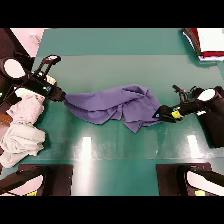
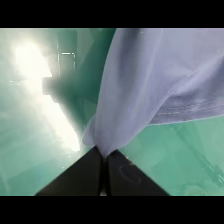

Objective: Fold the shirts.

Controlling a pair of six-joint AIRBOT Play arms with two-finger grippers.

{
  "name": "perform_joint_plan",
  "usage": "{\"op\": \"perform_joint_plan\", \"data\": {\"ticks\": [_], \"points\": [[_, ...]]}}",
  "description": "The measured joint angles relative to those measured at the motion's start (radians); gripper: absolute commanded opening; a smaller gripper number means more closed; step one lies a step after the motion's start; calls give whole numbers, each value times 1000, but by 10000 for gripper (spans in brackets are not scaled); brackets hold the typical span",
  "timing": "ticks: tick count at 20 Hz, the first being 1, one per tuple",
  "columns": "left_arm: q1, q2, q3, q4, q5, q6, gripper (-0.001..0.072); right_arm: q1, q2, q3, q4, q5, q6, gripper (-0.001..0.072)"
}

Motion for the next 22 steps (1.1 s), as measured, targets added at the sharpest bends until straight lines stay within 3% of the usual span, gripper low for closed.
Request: {"op": "perform_joint_plan", "data": {"ticks": [2,4,5,12,19,22], "points": [[0,0,0,-1,-1,0,26,-2,-28,-9,20,-27,0,328],[0,0,0,-2,-2,0,26,0,-42,-13,31,-47,-3,63],[0,0,0,-3,-2,-1,25,3,-41,-14,35,-56,-10,24],[0,3,174,66,-20,-34,25,-68,142,82,38,-83,-32,20],[0,11,730,123,-90,-50,26,-219,323,530,38,-87,-35,20],[0,66,853,127,-89,-53,26,-252,355,731,39,-75,-37,21]]}}
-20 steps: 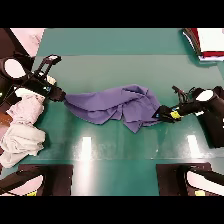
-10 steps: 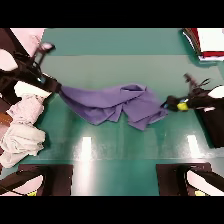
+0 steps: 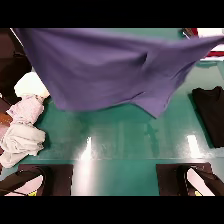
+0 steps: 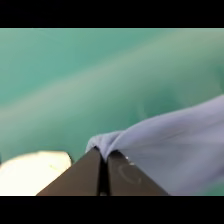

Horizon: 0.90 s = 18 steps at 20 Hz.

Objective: Fold the shirts.

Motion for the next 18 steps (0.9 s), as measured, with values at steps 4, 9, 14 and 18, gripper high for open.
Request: {"op": "perform_joint_plan", "data": {"ticks": [4,9,14,18], "points": [[0,127,50,3,36,-1,26,-14,36,205,-23,31,-6,20],[0,276,66,-1,117,-19,25,-19,68,422,-134,99,1,20],[0,325,63,-80,159,-39,25,-19,-7,605,-224,240,52,19],[0,242,-65,-44,102,-47,25,-8,-138,587,-251,349,92,19]]}}
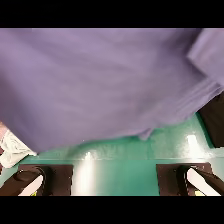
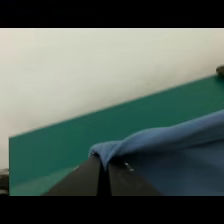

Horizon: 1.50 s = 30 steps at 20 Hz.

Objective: Fold the shirts.

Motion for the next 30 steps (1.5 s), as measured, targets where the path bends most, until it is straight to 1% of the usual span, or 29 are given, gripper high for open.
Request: {"op": "perform_joint_plan", "data": {"ticks": [3,7,10,13,17,19,21,24,27,30], "points": [[0,-153,-140,21,-69,0,25,38,-145,-101,-18,79,16,19],[0,-409,-267,32,-73,7,26,105,-362,-205,-60,124,22,19],[0,-587,-301,33,18,21,26,146,-520,-240,-104,76,23,19],[0,-696,-314,46,159,27,26,159,-637,-252,-129,-54,23,19],[0,-748,-319,77,371,40,26,163,-715,-258,-145,-259,23,19],[0,-758,-319,92,436,49,25,164,-727,-258,-174,-329,22,19],[0,-766,-320,109,444,68,25,167,-736,-259,-211,-336,21,19],[0,-771,-344,124,403,102,25,171,-739,-278,-251,-270,6,20],[0,-773,-412,130,365,122,26,179,-712,-368,-268,-205,-1,20],[0,-773,-488,130,348,131,26,196,-668,-490,-273,-196,-4,21]]}}
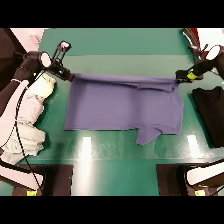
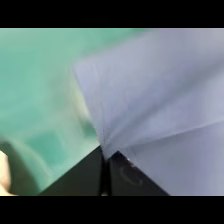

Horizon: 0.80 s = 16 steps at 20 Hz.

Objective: Fold the shirts.

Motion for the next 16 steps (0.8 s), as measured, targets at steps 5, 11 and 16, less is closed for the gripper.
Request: {"op": "perform_joint_plan", "data": {"ticks": [5,11,16], "points": [[1,0,-61,-17,-51,3,29,35,55,-143,2,-30,-1,229],[1,4,-61,-19,-198,-7,592,45,71,-117,6,61,-1,463],[18,33,-3,-21,-333,-59,591,39,92,-42,30,203,0,451]]}}
